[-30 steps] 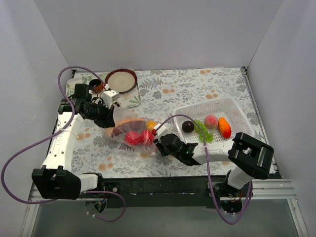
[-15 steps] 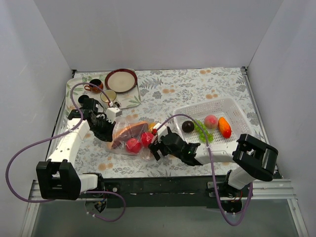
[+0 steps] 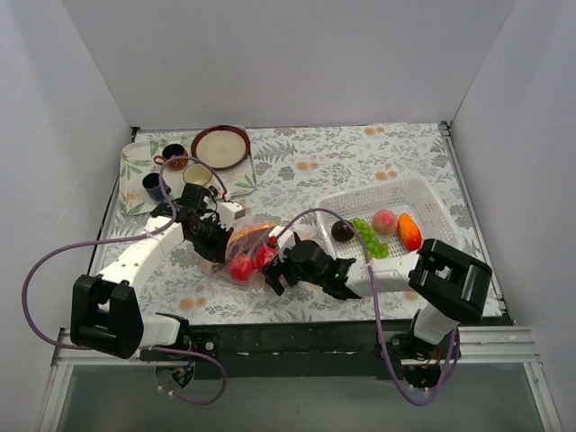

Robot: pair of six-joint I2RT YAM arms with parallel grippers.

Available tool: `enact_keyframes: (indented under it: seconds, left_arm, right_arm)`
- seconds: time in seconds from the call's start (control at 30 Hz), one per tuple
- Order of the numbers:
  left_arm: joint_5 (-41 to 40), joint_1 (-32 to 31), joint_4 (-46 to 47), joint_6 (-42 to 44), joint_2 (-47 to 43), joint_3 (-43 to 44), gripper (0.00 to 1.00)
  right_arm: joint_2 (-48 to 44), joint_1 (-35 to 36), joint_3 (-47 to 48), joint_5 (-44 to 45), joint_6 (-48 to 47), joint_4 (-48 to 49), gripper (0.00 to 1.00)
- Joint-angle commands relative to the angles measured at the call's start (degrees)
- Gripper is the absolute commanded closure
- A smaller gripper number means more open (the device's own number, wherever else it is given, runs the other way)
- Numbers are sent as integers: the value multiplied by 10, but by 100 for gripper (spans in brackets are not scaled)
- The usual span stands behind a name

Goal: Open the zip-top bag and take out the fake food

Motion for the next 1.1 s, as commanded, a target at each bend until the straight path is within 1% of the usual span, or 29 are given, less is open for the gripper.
enact_keyframes:
  seconds: [0.0, 0.23, 0.47, 0.53, 0.63, 0.67, 0.73, 0.77, 0.83, 0.9, 0.93, 1.07]
  left_arm:
    - [25, -30, 30, -32, -1, -13, 100]
    - [18, -72, 51, -47, 20, -23, 100]
    - [3, -84, 53, -39, 37, -23, 100]
    - [3, -86, 53, -36, 38, -22, 100]
    - [0, -86, 53, -33, 39, -25, 100]
    - [-4, -86, 54, -33, 40, -27, 100]
    - [-21, -86, 55, -28, 40, -29, 100]
    - [-27, -86, 58, -26, 37, -31, 100]
    - [-50, -87, 63, -24, 33, -41, 100]
    - [-66, -86, 71, -23, 30, -45, 100]
    - [-84, -87, 75, -23, 30, -48, 100]
    - [-147, -85, 91, -25, 34, -58, 100]
  right_arm:
    - [20, 2, 35, -29, -6, 38, 1]
    - [49, 4, 79, -70, -21, 27, 1]
    - [82, 10, 116, -91, -44, 22, 1]
    - [91, 10, 113, -112, -44, 24, 4]
    - [93, 10, 99, -134, -41, 33, 23]
    - [94, 10, 98, -136, -39, 31, 36]
    - [79, 10, 88, -136, -38, 22, 49]
    - [69, 10, 79, -133, -38, 20, 58]
    - [28, 10, 48, -127, -36, 19, 67]
    - [-3, 10, 27, -112, -29, 2, 71]
    - [-34, 10, 16, -109, -27, -4, 72]
    - [-107, 10, -36, -98, -19, -54, 72]
